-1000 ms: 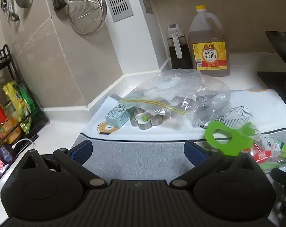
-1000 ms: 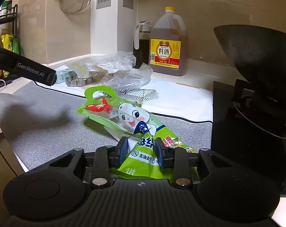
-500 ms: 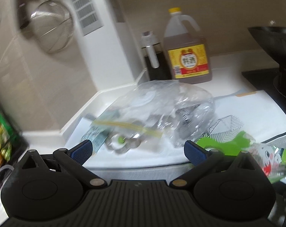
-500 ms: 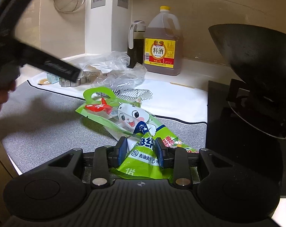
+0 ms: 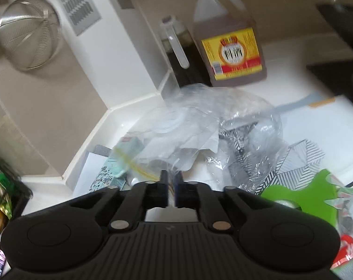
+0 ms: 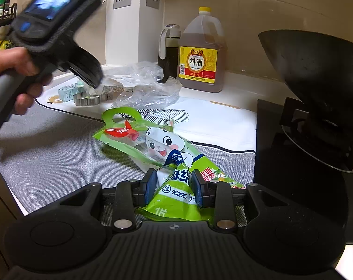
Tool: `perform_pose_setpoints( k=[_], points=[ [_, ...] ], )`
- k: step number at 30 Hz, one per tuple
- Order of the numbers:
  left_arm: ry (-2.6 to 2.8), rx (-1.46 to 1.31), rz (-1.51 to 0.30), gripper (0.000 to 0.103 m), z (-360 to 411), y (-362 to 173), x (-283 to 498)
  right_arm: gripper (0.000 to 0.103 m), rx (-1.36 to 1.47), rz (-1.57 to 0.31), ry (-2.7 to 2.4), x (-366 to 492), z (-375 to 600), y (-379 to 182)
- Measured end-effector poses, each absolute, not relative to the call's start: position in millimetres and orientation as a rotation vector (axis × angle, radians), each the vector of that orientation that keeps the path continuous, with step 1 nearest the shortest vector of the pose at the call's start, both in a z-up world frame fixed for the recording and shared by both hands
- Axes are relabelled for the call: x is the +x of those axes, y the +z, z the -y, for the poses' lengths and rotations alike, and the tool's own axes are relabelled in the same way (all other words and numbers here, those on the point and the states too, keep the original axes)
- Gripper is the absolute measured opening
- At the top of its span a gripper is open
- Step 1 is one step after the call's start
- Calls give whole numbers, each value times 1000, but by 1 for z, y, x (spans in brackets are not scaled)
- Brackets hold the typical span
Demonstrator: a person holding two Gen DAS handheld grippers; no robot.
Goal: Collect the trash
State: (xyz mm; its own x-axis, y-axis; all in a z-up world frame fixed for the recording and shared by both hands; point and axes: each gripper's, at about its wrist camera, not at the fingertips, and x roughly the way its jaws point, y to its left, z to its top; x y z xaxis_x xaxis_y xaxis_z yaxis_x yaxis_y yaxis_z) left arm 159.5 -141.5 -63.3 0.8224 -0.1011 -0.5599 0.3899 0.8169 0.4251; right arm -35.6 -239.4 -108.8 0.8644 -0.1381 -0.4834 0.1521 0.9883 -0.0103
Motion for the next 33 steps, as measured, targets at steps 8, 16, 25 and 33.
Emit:
perform_pose_setpoints(
  k=[8, 16, 25, 33],
  points=[
    [-294, 450, -489, 1, 78, -40, 81, 35, 40, -507, -151, -37, 241, -107],
    [-241, 527, -539, 1, 27, -58, 44, 36, 32, -491, -162, -47, 241, -97],
    [-435, 616, -364, 93, 27, -51, -1, 56, 6, -521, -164, -49, 242, -96],
    [-563, 837, -353, 93, 78, -82, -6, 86, -120, -514, -184, -40, 237, -99]
  ],
)
